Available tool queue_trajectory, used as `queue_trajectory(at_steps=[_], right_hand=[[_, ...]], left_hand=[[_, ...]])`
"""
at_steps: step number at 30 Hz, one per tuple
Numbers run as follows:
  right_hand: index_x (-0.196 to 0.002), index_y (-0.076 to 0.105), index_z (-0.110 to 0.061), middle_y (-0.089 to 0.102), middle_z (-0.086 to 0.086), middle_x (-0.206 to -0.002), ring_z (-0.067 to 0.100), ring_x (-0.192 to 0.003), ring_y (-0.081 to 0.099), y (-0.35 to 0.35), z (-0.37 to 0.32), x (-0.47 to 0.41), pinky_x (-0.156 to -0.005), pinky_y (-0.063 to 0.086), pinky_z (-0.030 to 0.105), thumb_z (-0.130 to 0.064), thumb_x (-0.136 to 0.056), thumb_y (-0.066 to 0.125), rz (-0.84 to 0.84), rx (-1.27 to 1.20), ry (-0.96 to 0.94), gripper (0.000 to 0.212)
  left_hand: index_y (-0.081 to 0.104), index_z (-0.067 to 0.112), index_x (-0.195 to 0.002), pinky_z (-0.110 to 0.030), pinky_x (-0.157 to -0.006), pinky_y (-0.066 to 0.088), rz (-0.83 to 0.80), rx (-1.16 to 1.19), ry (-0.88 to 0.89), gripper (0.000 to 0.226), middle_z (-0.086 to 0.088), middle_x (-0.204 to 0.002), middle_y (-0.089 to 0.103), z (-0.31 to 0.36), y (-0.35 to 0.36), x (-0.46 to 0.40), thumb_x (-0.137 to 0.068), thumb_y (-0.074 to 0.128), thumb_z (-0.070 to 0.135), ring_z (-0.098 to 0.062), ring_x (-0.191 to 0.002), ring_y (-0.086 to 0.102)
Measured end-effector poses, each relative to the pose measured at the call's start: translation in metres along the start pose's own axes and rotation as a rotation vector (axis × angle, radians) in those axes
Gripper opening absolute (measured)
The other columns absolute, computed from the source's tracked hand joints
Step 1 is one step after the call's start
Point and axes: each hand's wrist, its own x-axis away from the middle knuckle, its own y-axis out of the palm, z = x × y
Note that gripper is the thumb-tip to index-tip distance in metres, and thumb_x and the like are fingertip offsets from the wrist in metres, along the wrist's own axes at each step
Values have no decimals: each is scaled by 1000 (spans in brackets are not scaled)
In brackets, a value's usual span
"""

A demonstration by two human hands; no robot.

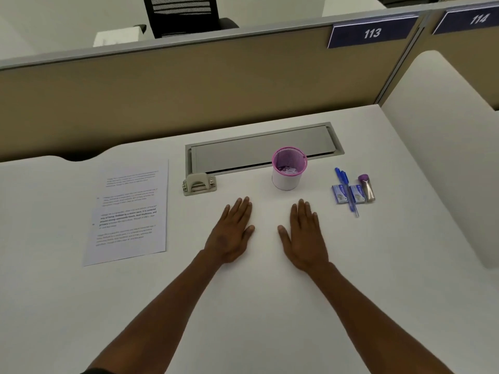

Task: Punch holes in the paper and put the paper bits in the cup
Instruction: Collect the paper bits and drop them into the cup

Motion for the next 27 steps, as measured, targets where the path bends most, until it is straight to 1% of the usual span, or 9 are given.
queue_trajectory(at_steps=[4,8,9,11,13,14,19,23,27], right_hand=[[-155,4,-7,-5,9,-163,20,-151,-7,11,-33,26,-124,3,38,-50,-102,15,-101,60,-201,69],[-156,6,-13,2,1,-165,12,-151,4,7,-44,55,-122,10,32,-45,-105,25,-168,-127,-471,63],[-156,9,-11,5,2,-165,13,-151,6,5,-41,50,-122,11,33,-44,-104,30,-115,-148,-429,65],[-154,14,-5,7,8,-164,19,-152,4,-1,-34,28,-123,9,36,-44,-101,37,2,-136,-187,69],[-154,10,-3,2,13,-164,24,-152,-4,-5,-33,7,-124,4,40,-48,-101,33,-28,-87,32,74],[-154,8,-3,-1,15,-163,26,-151,-6,-2,-38,2,-124,2,41,-51,-100,30,-66,-47,63,76],[-154,1,-6,-10,8,-162,19,-150,-14,27,-92,50,-123,-2,37,-52,-101,13,-178,0,-188,71],[-155,11,-9,3,1,-163,11,-151,2,27,-114,74,-123,6,33,-37,-105,13,-252,-178,-445,57],[-155,13,-9,6,1,-163,12,-151,2,17,-119,27,-123,3,29,-31,-105,29,-205,-204,-353,57]], left_hand=[[5,16,-159,-35,-127,3,-14,78,71,59,3,-167,-3,16,9,45,-107,21,39,-8,-153,-10],[20,21,-158,-29,-125,9,166,314,-20,52,8,-166,14,20,10,94,-108,28,34,-6,-153,9],[21,23,-158,-26,-125,8,223,354,-75,52,11,-165,16,16,8,103,-108,27,36,-6,-153,10],[23,26,-157,-21,-124,5,294,387,-219,52,15,-165,17,4,5,115,-107,27,41,-4,-153,8],[24,23,-157,-24,-125,5,323,363,-355,55,12,-165,15,-8,4,124,-105,28,42,-3,-153,4],[22,20,-158,-27,-126,5,314,335,-400,58,9,-166,12,-14,4,126,-104,28,42,-5,-153,1],[0,17,-159,-35,-126,-3,172,133,-381,64,0,-166,-11,-6,16,132,-105,17,47,-12,-153,-17],[7,18,-158,-36,-127,8,203,300,-293,57,5,-166,1,17,22,143,-106,15,40,-5,-153,-4],[15,21,-159,-24,-125,6,387,504,-409,54,12,-165,13,11,9,149,-107,26,33,0,-152,8]])
